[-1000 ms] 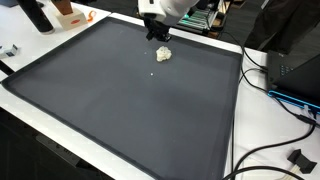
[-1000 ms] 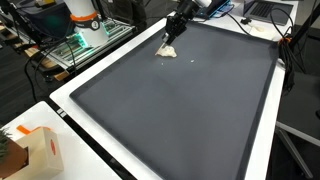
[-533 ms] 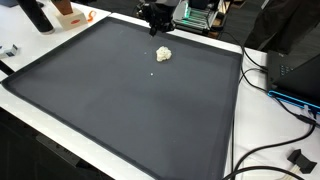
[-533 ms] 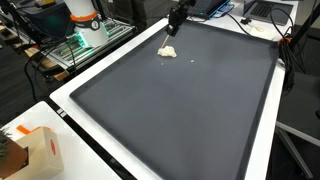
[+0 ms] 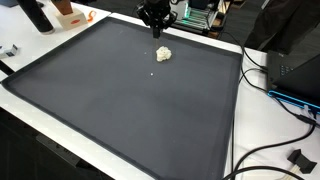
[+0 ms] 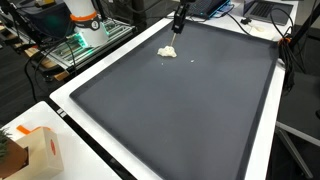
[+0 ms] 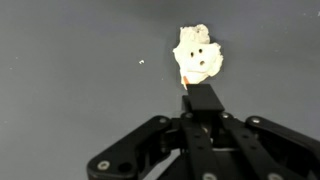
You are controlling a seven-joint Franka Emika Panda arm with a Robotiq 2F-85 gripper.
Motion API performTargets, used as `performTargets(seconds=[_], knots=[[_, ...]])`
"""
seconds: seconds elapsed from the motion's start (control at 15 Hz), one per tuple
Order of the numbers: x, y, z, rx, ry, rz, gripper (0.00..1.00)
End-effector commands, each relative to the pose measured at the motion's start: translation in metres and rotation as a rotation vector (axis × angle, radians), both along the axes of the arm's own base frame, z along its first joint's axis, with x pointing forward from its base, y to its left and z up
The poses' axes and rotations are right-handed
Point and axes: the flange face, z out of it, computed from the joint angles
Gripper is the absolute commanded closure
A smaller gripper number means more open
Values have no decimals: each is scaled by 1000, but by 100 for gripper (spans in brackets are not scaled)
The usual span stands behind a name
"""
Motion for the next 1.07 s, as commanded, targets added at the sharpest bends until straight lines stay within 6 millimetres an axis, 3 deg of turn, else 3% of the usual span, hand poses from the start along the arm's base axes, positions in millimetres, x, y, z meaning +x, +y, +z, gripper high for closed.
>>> performTargets(seconds=[0.0,0.07,0.13,0.2,0.53,0.6,1.0], knots=[[-11,-16,4,177,-13,78,97],[-12,-19,5,227,-11,102,97],[-1,-12,3,147,6,65,97],[0,-15,4,160,5,71,87],[0,-13,5,158,2,70,87],[2,-13,6,215,-13,94,97],[4,-9,-3,536,-49,227,97]])
